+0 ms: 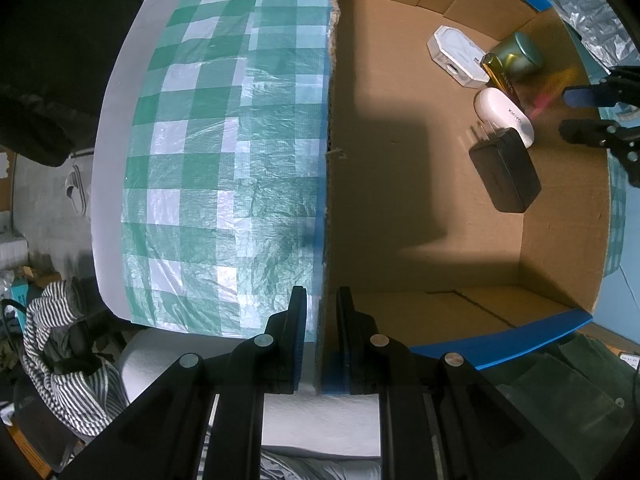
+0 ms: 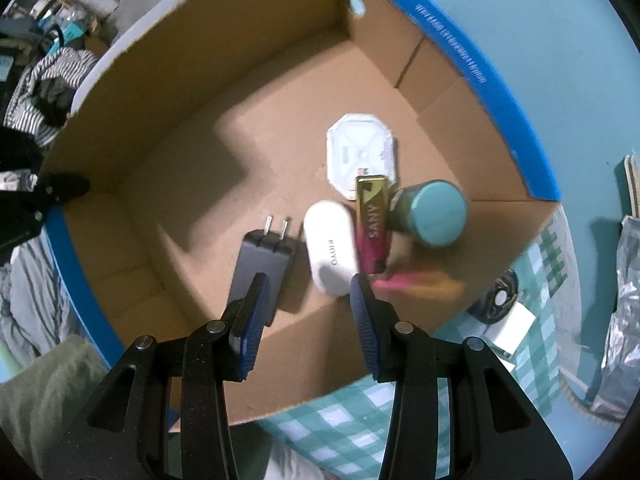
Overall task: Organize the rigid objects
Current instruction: 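Carry the grey UGREEN charger into the box and release it, then move the right gripper back to the white chargers on the cloth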
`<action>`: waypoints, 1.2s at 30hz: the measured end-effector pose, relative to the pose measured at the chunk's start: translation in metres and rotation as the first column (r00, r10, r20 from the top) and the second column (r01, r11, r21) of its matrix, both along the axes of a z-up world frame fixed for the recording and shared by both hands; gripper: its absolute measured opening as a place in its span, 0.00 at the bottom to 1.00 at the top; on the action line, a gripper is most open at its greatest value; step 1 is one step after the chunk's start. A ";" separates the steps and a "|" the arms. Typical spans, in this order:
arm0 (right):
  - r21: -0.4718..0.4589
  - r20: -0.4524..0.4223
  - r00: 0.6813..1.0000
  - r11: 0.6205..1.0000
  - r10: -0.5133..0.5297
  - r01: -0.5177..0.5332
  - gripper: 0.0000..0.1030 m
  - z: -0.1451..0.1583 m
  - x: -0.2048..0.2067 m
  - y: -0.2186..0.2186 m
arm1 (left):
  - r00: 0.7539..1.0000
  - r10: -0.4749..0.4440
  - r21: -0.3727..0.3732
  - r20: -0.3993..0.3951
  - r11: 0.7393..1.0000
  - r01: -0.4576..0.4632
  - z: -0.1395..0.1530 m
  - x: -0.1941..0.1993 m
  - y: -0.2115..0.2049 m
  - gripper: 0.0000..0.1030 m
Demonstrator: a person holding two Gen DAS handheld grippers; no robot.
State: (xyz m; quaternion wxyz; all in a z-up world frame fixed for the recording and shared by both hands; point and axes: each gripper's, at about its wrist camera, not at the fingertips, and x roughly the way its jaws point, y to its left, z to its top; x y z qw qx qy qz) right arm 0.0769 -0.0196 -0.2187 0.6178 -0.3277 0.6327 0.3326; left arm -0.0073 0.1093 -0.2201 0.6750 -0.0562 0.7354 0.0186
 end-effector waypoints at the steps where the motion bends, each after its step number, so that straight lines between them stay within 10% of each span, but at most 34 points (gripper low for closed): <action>1: 0.005 -0.001 1.000 1.000 -0.008 0.008 0.41 0.003 0.001 -0.001 | 1.000 0.000 0.000 0.000 1.000 0.000 0.000 0.000 0.000 0.14; 6: 0.037 0.022 0.999 0.998 -0.046 0.045 0.54 0.021 0.004 -0.011 | 1.000 -0.002 0.001 0.000 1.000 0.002 0.000 0.000 0.000 0.14; 36: 0.119 0.127 0.975 0.978 -0.184 0.170 0.59 0.104 0.009 -0.097 | 1.000 -0.004 0.009 -0.004 1.000 0.004 0.003 0.000 -0.001 0.14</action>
